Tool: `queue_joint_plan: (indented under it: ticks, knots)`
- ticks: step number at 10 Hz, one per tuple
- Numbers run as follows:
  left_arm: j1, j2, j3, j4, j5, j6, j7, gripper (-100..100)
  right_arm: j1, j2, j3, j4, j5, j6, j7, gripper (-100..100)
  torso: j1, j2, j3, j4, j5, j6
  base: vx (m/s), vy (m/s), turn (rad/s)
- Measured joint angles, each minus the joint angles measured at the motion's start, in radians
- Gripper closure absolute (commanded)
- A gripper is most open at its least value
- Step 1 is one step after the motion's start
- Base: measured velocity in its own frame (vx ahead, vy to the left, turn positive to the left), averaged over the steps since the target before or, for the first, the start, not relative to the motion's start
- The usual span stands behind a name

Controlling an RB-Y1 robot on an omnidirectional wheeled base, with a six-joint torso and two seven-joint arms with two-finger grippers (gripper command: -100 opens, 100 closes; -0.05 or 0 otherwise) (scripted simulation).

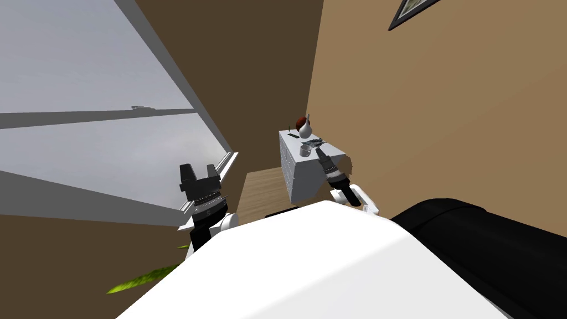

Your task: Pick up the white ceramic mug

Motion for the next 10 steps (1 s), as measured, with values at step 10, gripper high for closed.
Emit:
queue_joint_plan:
  ticks: [10]
  knots:
    - [0.000, 0.000, 0.000, 0.000, 0.000, 0.000, 0.000, 0, 0.012, -0.256, -0.108, 0.039, 0.165, -0.102, 0.094, -100, 0.000, 0.000, 0.000, 0.000, 0.000, 0.000, 0.012, 0.019, -0.013]
